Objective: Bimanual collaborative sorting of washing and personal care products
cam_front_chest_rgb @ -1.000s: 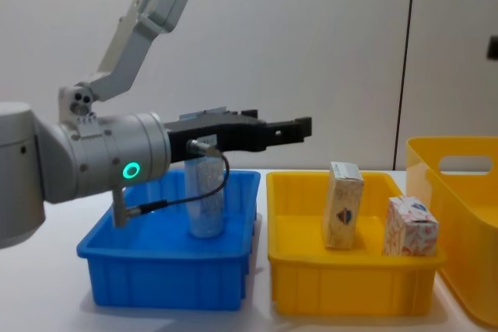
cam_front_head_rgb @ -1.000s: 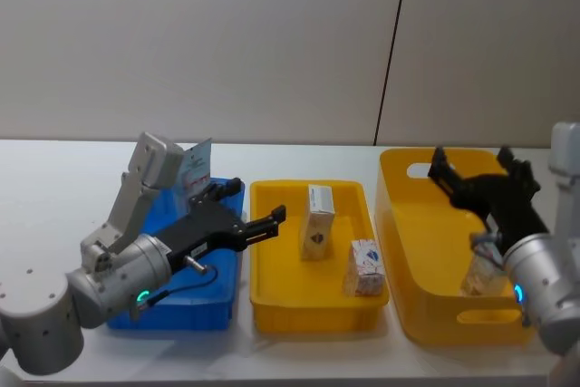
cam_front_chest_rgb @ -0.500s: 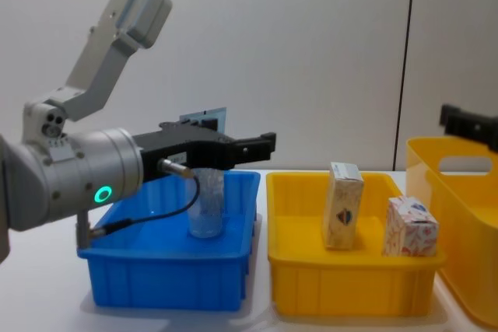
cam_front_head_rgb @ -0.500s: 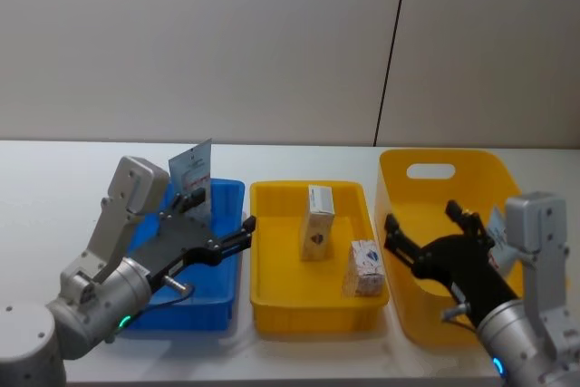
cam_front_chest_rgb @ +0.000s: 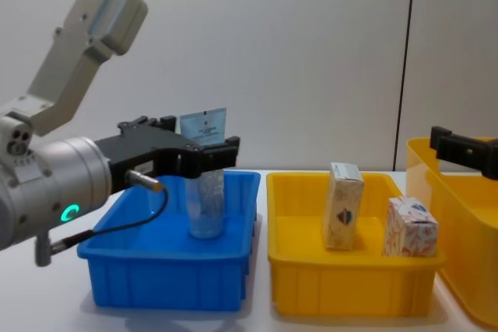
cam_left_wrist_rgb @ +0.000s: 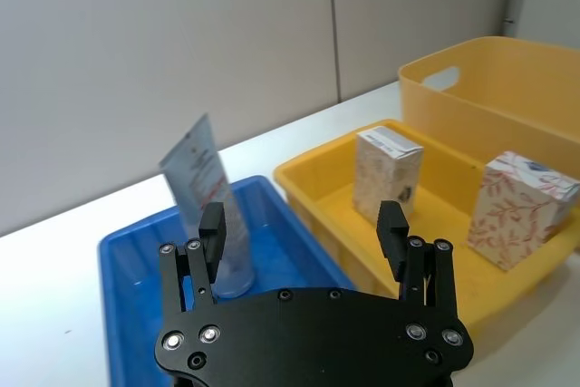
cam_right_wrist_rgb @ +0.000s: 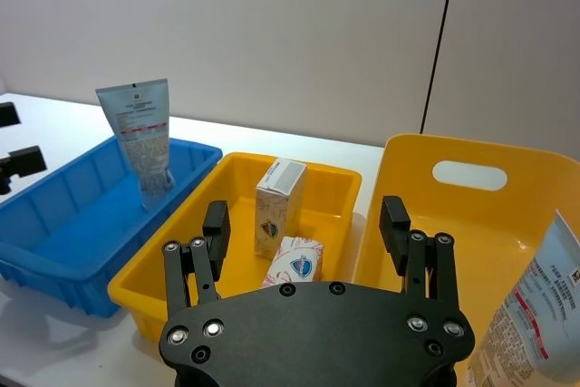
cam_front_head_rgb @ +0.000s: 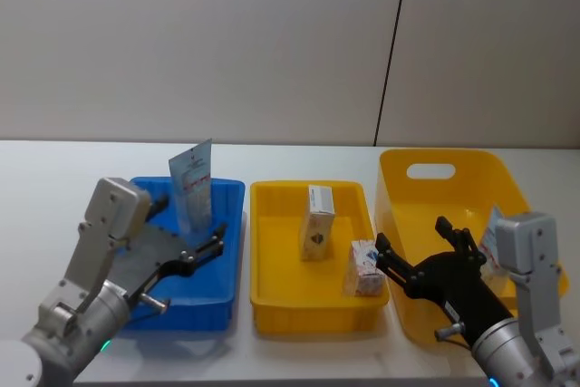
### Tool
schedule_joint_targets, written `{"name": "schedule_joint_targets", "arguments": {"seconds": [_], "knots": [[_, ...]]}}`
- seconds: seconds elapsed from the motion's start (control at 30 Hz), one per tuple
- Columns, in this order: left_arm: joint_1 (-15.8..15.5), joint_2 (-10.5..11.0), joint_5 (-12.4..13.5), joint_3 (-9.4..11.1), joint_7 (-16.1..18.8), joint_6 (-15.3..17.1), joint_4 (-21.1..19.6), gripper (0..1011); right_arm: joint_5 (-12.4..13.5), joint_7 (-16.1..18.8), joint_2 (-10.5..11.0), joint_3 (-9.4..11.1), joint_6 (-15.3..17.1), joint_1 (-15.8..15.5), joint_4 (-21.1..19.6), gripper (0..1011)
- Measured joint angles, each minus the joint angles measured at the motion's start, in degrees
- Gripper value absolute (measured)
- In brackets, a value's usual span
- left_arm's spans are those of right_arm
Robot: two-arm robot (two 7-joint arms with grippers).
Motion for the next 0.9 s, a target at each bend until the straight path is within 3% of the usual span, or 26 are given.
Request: {"name": "schedule_joint_targets", "arguments": {"seconds": [0.37,0.63,0.9], "knots": [[4.2,2.2,3.1,-0.2,7.1,-0.3,-5.5,1001,0.0,0.0,0.0,0.0,0.0,0.0,0.0,1003],[4.8,2.4,3.6,-0.2,8.1,-0.4,-6.2,1001,0.2,0.5,0.1,0.0,1.6,0.1,-0.5,1003],[4.8,2.5,3.6,-0.2,8.2,-0.4,-6.2,1001,0.7,1.1,0.6,-0.1,6.1,0.1,-1.9,1004]]}}
